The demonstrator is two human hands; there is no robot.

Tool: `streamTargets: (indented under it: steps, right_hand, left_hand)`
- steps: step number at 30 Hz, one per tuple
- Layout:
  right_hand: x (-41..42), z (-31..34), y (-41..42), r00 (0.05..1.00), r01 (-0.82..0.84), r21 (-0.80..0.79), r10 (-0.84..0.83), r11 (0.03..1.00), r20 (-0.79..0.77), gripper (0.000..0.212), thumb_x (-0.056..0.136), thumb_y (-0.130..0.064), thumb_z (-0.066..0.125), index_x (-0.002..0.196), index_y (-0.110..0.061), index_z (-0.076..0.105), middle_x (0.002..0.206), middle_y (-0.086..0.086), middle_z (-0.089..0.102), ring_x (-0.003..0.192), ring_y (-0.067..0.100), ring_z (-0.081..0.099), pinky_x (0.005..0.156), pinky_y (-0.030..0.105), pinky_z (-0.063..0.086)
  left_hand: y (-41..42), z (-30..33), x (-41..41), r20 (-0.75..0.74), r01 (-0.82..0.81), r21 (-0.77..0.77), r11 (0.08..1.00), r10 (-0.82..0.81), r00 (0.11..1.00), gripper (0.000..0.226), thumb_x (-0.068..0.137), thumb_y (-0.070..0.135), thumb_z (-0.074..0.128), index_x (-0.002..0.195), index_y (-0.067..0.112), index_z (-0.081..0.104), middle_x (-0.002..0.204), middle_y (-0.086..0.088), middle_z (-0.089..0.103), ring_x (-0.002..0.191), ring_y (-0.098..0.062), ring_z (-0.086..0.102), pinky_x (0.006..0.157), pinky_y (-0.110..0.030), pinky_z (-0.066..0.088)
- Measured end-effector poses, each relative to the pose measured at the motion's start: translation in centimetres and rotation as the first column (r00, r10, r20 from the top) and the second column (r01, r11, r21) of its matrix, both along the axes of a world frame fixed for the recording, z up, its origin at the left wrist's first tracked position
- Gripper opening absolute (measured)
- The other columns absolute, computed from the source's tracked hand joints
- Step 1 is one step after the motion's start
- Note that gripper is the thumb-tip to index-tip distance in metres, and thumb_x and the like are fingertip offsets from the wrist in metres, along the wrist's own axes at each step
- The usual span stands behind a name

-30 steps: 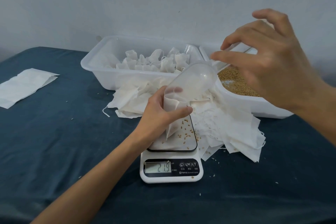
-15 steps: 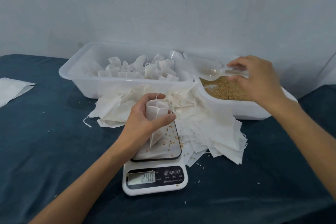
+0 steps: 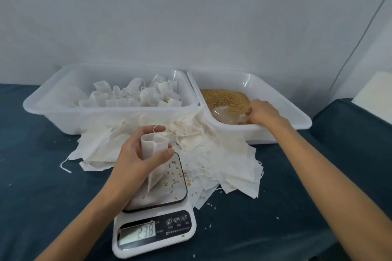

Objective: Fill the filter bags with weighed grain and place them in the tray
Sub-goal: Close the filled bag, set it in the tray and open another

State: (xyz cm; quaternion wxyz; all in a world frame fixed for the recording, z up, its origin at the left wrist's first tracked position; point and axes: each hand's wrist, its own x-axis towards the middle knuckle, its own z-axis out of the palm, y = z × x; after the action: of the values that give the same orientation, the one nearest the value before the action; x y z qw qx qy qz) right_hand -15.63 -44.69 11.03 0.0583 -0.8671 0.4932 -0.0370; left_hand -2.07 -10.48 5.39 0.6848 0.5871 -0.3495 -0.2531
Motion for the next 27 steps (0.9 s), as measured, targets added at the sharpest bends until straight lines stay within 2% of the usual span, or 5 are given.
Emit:
streamTargets:
  steps: [5,8,13,16,27]
  right_hand:
    - [0.1,0.4,0.4,1.0,0.014,-0.057,-0.015,0.998,-0.025,0.028,0.087,-0.021,0.078,0.113,-0.012,0.071,0.114,0.008,0.07,0.105,0.029,0.064,0.089,0.039,0.053]
    - [0.4,0.9,2.3,0.982,-0.031,-0.265,0.079,0.964,0.173,0.023,0.095,-0.029,0.069,0.107,-0.009,0.071,0.105,0.006,0.071,0.098,0.027,0.065,0.087,0.043,0.052]
    - [0.9,-0.8,10.6,0.576,-0.303,-0.389,0.493,0.87,0.653,0.029,0.102,-0.033,0.061,0.077,-0.018,0.064,0.06,-0.01,0.056,0.054,0.012,0.051,0.054,0.025,0.041]
    - [1.2,-3.5,15.3,0.407,-0.433,-0.327,0.506,0.84,0.76,0.025,0.101,-0.032,0.063,0.081,-0.02,0.068,0.056,-0.011,0.053,0.049,0.012,0.048,0.052,0.013,0.031]
    - [1.7,-7.3,16.8,0.314,-0.497,-0.301,0.492,0.814,0.812,0.025,0.098,-0.038,0.063,0.081,-0.021,0.071,0.06,-0.005,0.053,0.043,0.006,0.039,0.05,0.01,0.028]
  left_hand:
    - [-0.1,-0.1,0.0,-0.001,-0.009,0.022,1.0,0.009,1.0,0.055,0.065,0.046,0.085,0.117,0.04,0.068,0.101,-0.005,0.076,0.09,-0.019,0.074,0.071,-0.027,0.059]
    - [0.0,0.0,0.1,-0.004,-0.023,0.037,0.999,0.023,1.0,0.042,0.075,0.036,0.084,0.114,0.038,0.07,0.102,-0.006,0.075,0.086,-0.023,0.073,0.071,-0.033,0.061]
    - [0.0,-0.2,-0.1,0.092,-0.066,0.066,0.996,0.059,0.994,0.015,0.102,0.026,0.063,0.116,0.025,0.069,0.097,-0.004,0.078,0.094,-0.017,0.073,0.09,-0.047,0.058]
    - [-0.1,0.0,0.1,0.142,-0.112,0.077,0.991,0.1,0.985,0.027,0.111,0.02,0.045,0.115,0.011,0.069,0.098,0.0,0.079,0.095,-0.015,0.073,0.092,-0.04,0.055]
    - [-3.8,8.2,11.6,0.341,-0.276,-0.042,0.96,0.274,0.899,0.025,0.111,0.015,0.048,0.113,0.007,0.071,0.102,-0.002,0.074,0.089,-0.009,0.068,0.082,-0.022,0.054]
